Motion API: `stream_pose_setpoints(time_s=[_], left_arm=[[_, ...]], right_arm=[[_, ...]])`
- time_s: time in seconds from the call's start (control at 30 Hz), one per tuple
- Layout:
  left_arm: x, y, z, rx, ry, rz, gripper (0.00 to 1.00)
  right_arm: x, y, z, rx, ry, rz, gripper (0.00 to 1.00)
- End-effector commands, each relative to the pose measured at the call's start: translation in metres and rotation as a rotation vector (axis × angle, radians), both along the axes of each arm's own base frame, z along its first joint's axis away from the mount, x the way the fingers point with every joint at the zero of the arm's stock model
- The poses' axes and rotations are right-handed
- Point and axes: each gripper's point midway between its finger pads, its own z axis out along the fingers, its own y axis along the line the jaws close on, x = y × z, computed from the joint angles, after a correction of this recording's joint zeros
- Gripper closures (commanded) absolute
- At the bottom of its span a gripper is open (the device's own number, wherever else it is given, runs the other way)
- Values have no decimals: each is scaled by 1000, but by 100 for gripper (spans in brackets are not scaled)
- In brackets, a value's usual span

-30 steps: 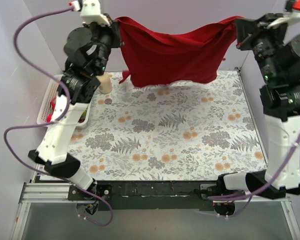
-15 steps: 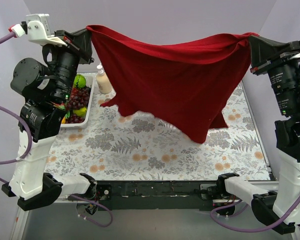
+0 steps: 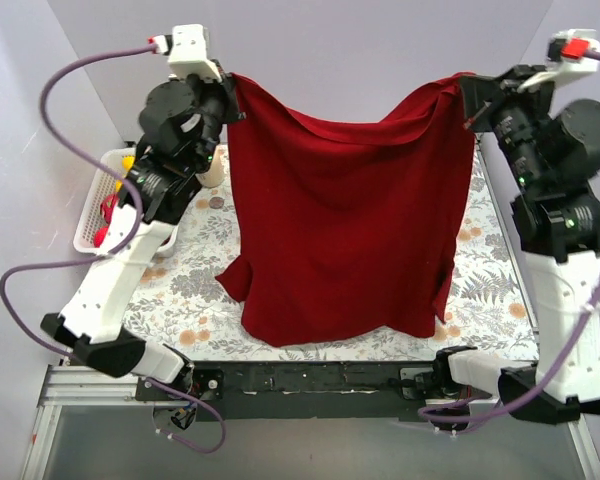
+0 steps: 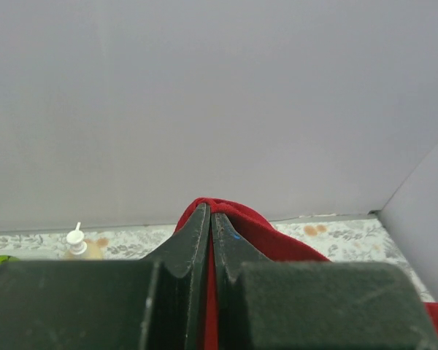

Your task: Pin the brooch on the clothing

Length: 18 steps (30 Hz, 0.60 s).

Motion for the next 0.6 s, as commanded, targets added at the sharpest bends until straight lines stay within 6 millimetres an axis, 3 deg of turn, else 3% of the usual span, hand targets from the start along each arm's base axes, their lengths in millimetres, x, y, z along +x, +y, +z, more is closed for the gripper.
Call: stream_pose_setpoints(time_s=[0.0,0.07,0.1,0.13,0.2,0.3,0.43,0.57], left_arm=[[35,10,-20,20,27,95,100],[43,10,-16,-11,33,74,100],[48,14,-13,-17,30,78,100],[51,10,-7,-25,23,64,100],[53,8,3,-34,11,53,100],[47,5,28,-57,-26,23,100],[23,13,55,-93,-88,-8,100],[-15,26,67,-120,-128,-41,100]], right_arm=[[37,-2,-6,-18,34,-54,99],[40,-1,6,-19,20,-49,99],[51,3,-1,-28,49,-41,99],[47,3,14,-19,17,-38,99],[51,7,20,-15,10,-16,99],[37,8,41,12,-51,3,99],[7,13,63,36,-152,65,99],[-19,9,68,54,-179,80,99]])
